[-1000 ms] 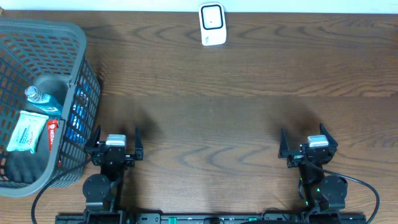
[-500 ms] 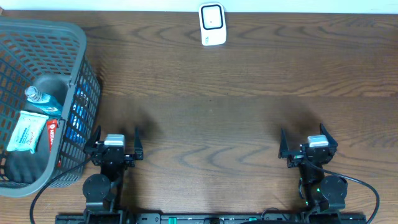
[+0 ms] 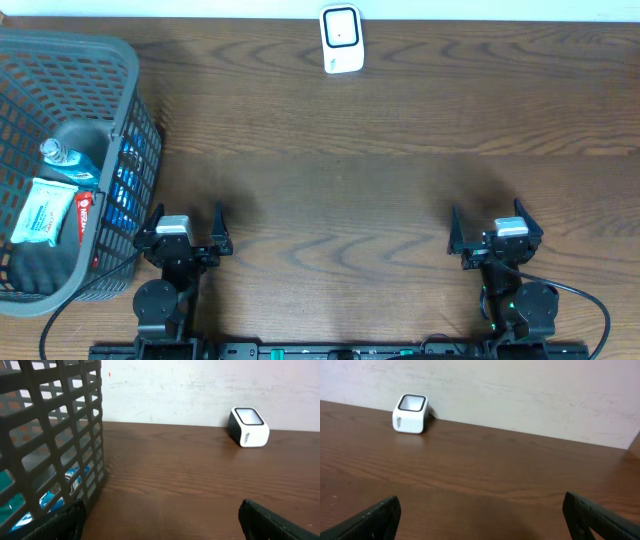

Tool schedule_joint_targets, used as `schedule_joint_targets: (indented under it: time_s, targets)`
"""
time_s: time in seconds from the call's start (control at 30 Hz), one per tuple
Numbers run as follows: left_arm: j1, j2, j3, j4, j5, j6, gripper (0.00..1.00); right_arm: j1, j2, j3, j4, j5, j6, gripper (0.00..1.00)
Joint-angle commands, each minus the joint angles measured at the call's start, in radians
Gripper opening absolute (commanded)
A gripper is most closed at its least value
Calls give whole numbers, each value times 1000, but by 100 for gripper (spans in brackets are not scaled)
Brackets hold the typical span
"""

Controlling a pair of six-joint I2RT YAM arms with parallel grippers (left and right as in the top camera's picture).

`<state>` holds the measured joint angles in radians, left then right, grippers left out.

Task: Scan the item barcode

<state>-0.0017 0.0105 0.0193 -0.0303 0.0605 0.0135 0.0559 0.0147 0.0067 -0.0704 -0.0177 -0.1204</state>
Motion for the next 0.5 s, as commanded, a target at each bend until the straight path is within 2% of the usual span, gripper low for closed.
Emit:
schedule_joint_targets:
  time_s: [0.0, 0.27, 0.47]
  targets:
    - [0, -6, -15, -33, 5, -30, 98, -5, -9, -1, -5, 12, 8, 99]
    - [0, -6, -12, -32, 6, -38, 98, -5, -9, -1, -5, 12, 8, 99]
    - [0, 1, 113, -82, 6, -34, 98, -5, -9, -1, -5, 12, 8, 99]
